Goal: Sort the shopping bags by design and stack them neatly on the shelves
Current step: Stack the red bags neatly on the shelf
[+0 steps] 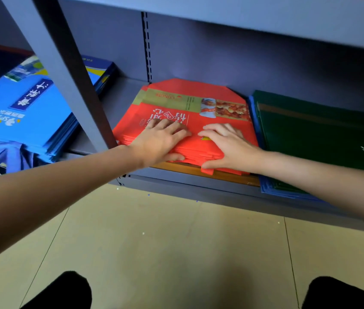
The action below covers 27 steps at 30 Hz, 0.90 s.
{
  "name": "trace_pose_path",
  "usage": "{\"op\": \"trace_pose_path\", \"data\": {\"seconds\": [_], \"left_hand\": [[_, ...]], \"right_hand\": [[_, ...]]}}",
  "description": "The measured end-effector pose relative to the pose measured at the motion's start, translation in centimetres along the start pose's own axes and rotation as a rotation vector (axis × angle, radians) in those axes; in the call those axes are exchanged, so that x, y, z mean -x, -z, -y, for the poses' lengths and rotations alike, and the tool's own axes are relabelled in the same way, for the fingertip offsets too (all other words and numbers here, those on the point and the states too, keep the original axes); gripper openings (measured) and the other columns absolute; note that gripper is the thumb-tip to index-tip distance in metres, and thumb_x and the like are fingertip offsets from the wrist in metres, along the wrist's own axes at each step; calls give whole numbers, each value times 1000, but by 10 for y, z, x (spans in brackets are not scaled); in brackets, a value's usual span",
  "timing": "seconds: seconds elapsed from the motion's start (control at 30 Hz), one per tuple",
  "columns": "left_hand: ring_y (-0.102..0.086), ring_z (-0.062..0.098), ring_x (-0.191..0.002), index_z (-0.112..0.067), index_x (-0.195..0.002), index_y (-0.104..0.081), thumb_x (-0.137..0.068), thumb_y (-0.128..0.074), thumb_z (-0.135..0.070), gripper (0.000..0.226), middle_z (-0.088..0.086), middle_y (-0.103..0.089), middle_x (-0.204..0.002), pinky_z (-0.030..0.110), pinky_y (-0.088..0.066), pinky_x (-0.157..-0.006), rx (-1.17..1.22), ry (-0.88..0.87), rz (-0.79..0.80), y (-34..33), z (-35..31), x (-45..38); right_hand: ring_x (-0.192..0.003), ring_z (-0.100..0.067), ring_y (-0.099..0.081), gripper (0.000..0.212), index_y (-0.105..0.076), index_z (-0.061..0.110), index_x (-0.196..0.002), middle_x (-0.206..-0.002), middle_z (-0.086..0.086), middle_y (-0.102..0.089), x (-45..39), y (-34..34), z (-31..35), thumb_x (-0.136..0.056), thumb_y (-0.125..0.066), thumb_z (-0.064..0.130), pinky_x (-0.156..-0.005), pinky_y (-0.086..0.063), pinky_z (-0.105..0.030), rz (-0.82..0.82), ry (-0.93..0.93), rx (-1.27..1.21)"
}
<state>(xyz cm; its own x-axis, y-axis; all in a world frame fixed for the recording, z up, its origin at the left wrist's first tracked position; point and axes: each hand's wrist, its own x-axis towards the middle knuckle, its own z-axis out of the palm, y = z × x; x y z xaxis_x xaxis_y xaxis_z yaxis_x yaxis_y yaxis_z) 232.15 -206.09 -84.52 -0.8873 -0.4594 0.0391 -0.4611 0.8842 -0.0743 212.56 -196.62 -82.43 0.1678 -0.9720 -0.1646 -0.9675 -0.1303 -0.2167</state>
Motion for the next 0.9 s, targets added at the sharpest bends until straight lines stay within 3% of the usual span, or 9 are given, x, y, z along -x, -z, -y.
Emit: {"op": "trace_pose_path", "data": {"seconds": [0.1, 0.27, 0.37, 0.5, 0.57, 0.7, 0.9], "left_hand": [[-66, 33, -88, -13, -114, -66, -81, -47, -53, 55, 9, -68, -104, 46, -53, -72, -2, -88, -138, 0, 8, 2], [-58, 33, -109, -18, -127, -56, -81, -21, -64, 74, 7, -61, -122, 48, -50, -87, 128, -16, -10, 17, 10, -5], [-64, 33, -96, -15, -119, -62, -87, -28, -56, 62, 8, -67, -111, 47, -55, -75, 143, -42, -85, 21, 13, -4], [-67, 32, -87, -15, -114, -64, -91, -31, -50, 54, 7, -70, -102, 43, -57, -65, 109, -41, -150, 20, 16, -4], [-66, 31, -93, -16, -118, -62, -89, -31, -54, 57, 6, -68, -107, 44, -56, -70, 130, -46, -131, 21, 15, -4], [-49, 20, -123, -27, -132, -52, -86, -48, -55, 54, -3, -54, -133, 36, -42, -96, 294, 32, 21, 29, 21, -7], [-45, 20, -126, -27, -134, -48, -89, -45, -53, 52, -3, -49, -137, 38, -42, -98, 203, 48, 46, 31, 14, -8]], "right_hand": [[-126, -17, -27, 68, -41, 24, -136, -142, 4, -32, -1, 2, 1, -78, -67, 49, -102, -20, -35, -94, 33, -12], [-130, -18, -23, 62, -46, 24, -132, -141, 4, -32, -1, 21, -3, -79, -66, 48, -109, -19, -42, -131, 89, 46], [-133, -18, -19, 67, -43, 26, -135, -143, 4, -28, -2, 27, -5, -77, -68, 48, -111, -17, -43, -77, 82, 79], [-132, -18, -23, 61, -47, 23, -131, -140, 3, -34, 0, 31, -7, -79, -66, 48, -109, -14, -39, -150, 108, 95], [-131, -18, -23, 59, -47, 23, -131, -139, 3, -35, 2, 31, -7, -80, -65, 48, -108, -13, -37, -157, 126, 120], [-131, -17, -21, 60, -48, 22, -131, -140, 3, -33, 6, 32, -8, -81, -63, 51, -110, -14, -38, -113, 138, 119], [-134, -18, -16, 74, -39, 25, -137, -144, 3, -27, 9, 26, -7, -76, -65, 56, -111, -15, -43, -41, 66, 138]]}}
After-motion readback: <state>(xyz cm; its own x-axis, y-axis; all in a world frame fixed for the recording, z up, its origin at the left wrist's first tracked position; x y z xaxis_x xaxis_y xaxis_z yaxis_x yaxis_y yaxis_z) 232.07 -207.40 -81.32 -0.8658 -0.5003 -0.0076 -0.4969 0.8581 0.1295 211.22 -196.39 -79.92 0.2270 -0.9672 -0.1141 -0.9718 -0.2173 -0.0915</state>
